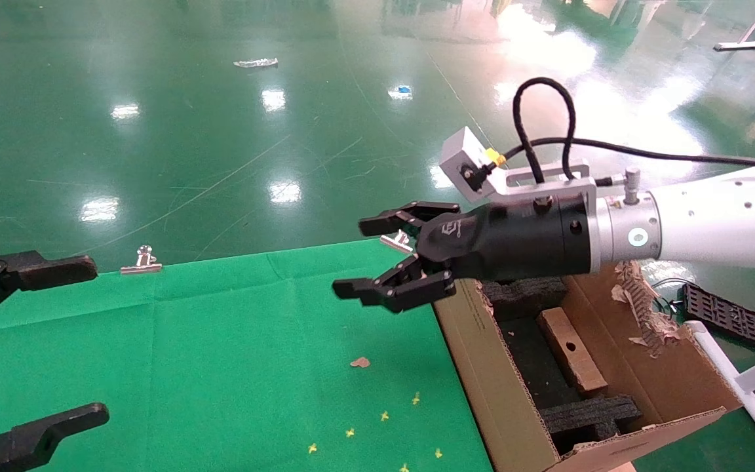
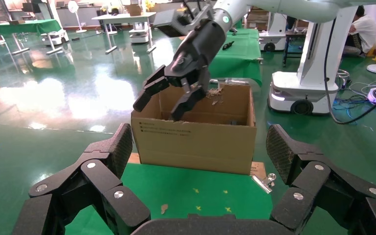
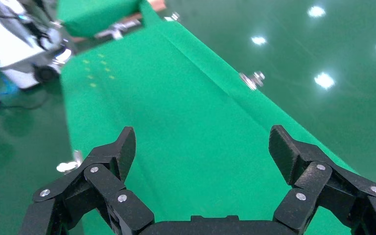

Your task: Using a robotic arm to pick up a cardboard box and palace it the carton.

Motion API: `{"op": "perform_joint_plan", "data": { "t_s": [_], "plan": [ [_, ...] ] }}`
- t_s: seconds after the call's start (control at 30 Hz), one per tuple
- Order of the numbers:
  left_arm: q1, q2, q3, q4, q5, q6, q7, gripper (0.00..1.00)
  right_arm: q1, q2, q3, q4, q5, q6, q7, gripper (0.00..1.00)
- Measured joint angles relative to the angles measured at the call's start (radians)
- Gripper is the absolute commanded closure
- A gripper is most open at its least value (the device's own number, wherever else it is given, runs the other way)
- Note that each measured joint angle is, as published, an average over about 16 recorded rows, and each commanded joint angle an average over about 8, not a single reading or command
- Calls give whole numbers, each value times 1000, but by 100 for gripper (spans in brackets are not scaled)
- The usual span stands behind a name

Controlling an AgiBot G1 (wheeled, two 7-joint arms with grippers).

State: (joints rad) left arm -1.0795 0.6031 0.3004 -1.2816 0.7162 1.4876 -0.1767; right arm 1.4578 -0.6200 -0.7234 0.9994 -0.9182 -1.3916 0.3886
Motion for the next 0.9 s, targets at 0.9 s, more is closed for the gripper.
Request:
{"op": "perform_joint_plan", "data": {
  "t_s": [0.9],
  "plan": [
    [0,-1,1,0,-1,-1,1,0,-405,9,468,298,199,-110,-207,0]
  ]
}}
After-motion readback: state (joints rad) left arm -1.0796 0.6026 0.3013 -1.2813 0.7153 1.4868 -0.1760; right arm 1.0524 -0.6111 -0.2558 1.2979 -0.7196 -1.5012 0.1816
